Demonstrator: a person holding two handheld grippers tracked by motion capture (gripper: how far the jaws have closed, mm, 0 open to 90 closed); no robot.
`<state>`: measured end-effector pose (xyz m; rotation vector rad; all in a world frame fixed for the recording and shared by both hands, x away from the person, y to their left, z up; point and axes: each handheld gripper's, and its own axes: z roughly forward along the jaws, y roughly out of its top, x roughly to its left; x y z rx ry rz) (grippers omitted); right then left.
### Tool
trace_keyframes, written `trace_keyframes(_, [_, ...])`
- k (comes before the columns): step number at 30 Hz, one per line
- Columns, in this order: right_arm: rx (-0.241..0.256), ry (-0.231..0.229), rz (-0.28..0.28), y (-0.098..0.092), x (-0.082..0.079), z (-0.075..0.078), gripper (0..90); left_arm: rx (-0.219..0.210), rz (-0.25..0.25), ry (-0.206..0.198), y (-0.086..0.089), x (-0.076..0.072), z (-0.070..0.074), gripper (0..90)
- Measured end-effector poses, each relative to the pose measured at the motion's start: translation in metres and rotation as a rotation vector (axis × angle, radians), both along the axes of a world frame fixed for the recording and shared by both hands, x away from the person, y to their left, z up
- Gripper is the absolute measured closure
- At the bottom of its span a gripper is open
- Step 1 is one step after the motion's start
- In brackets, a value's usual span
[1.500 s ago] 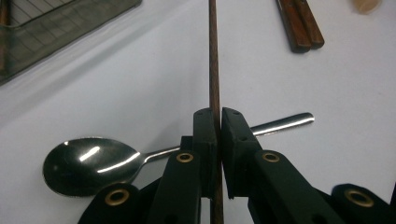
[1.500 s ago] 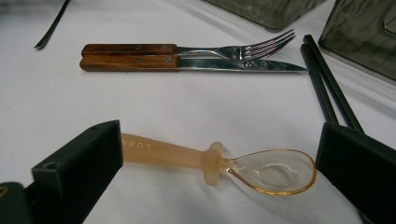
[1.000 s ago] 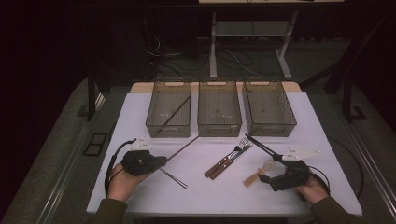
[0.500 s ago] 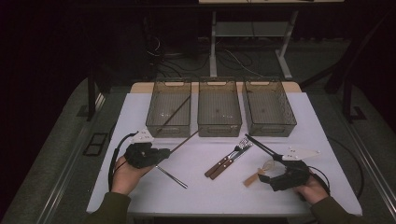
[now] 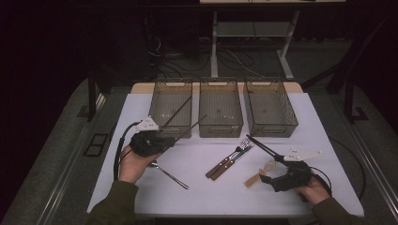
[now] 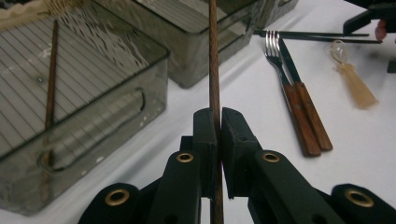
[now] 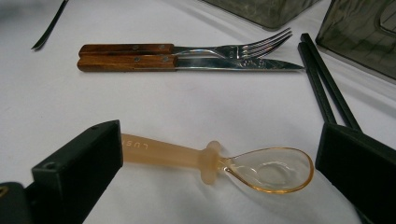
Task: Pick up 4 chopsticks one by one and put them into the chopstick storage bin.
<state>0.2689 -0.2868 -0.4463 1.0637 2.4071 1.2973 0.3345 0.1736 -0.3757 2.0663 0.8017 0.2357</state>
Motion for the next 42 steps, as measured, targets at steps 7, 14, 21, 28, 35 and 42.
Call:
trace_keyframes(7, [0.001, 0.001, -0.002, 0.0, 0.0, 0.0, 0.5, -0.008, 0.005, -0.008, -0.007, 0.013, 0.004, 84.8])
trace_keyframes(14, [0.005, 0.003, -0.004, -0.001, 0.0, 0.0, 0.5, -0.014, 0.016, -0.016, -0.012, 0.026, 0.007, 84.8])
trace_keyframes(21, [0.007, 0.01, -0.006, -0.001, -0.001, 0.0, 0.5, -0.009, 0.027, -0.019, -0.015, 0.043, 0.014, 84.8])
trace_keyframes(28, [0.011, 0.002, -0.006, -0.001, -0.001, 0.0, 0.5, -0.011, 0.054, -0.02, -0.015, 0.062, 0.021, 84.8])
trace_keyframes(35, [0.011, 0.006, -0.007, -0.001, -0.001, 0.0, 0.5, 0.0, 0.078, -0.019, -0.012, 0.08, 0.027, 84.8])
trace_keyframes(42, [0.015, 0.007, -0.008, -0.002, -0.001, 0.0, 0.5, -0.006, 0.108, -0.025, -0.013, 0.098, 0.03, 84.8])
